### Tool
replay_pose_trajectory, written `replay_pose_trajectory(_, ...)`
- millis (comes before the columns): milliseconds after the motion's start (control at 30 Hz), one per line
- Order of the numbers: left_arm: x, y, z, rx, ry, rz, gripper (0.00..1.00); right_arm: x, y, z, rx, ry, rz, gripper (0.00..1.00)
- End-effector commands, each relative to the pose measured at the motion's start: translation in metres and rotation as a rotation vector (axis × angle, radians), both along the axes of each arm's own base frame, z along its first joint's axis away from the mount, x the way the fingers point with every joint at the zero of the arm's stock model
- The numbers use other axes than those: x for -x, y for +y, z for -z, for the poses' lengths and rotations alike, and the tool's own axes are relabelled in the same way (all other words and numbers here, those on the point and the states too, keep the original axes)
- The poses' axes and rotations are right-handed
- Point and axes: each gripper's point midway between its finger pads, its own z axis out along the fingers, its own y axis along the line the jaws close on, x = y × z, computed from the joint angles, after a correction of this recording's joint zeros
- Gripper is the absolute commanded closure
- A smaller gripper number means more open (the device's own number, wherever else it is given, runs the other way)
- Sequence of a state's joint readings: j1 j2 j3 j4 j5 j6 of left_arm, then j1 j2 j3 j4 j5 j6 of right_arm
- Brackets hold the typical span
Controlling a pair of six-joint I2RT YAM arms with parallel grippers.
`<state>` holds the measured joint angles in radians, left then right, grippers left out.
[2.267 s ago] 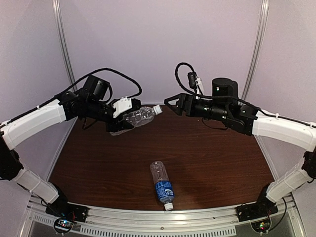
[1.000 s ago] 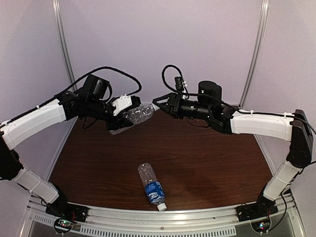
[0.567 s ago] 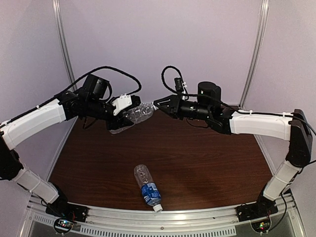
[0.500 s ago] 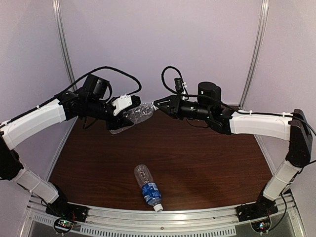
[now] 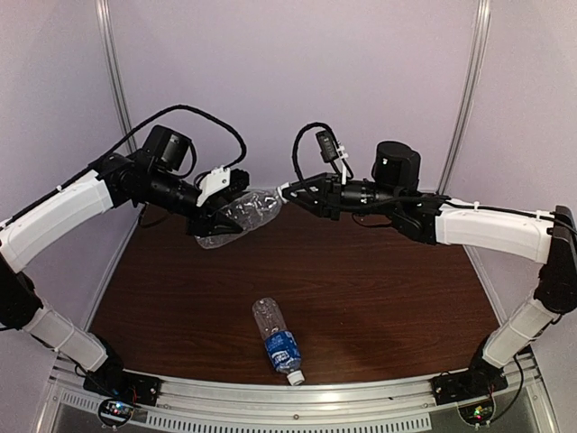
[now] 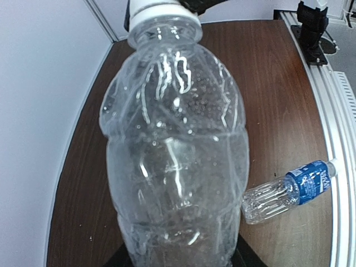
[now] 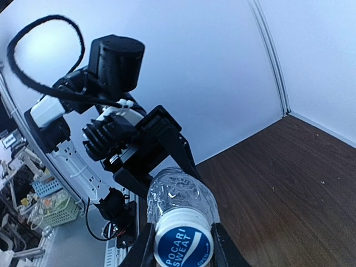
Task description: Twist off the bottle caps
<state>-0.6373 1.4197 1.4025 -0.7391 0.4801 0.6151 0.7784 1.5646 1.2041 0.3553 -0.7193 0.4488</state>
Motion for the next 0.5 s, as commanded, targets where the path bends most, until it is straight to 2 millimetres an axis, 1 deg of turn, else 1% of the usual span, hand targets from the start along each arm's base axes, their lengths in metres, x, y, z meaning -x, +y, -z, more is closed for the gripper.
replay_pose_trajectory(0, 0.053, -0.018, -0.006, 0.075, 0.112, 0.272, 0.62, 0.043, 0.007, -0.012, 0.031, -0.358, -0.165, 1.0)
replay_pose_trajectory(100, 0.057, -0.019, -0.008, 0.083, 0.13, 0.293, 0.62, 0.049, 0.012, -0.005, 0.102, -0.472, -0.186, 1.0)
replay_pose_trajectory(200, 0.06, -0.019, -0.005, 0.076, 0.138, 0.306, 0.62, 0.054, 0.013, 0.002, 0.168, -0.575, -0.199, 1.0)
replay_pose_trajectory(300, 0.06, -0.019, -0.003, 0.075, 0.147, 0.309, 0.63, 0.051, 0.01, 0.003, 0.191, -0.623, -0.175, 1.0)
replay_pose_trajectory(333, 0.06, -0.019, -0.004, 0.076, 0.145, 0.309, 0.63, 0.047, 0.01, 0.003, 0.195, -0.62, -0.152, 1.0)
replay_pose_trajectory(367, 0.06, -0.019, -0.005, 0.077, 0.142, 0.308, 0.63, 0.045, 0.01, 0.001, 0.186, -0.615, -0.135, 0.95)
replay_pose_trajectory(400, 0.06, -0.019, -0.006, 0.076, 0.139, 0.305, 0.63, 0.044, 0.01, 0.0, 0.181, -0.603, -0.125, 0.81)
replay_pose_trajectory(433, 0.059, -0.019, -0.007, 0.076, 0.134, 0.301, 0.64, 0.042, 0.01, -0.001, 0.175, -0.592, -0.114, 0.62)
replay_pose_trajectory(467, 0.058, -0.018, -0.008, 0.074, 0.131, 0.295, 0.64, 0.04, 0.009, -0.003, 0.165, -0.574, -0.095, 0.45)
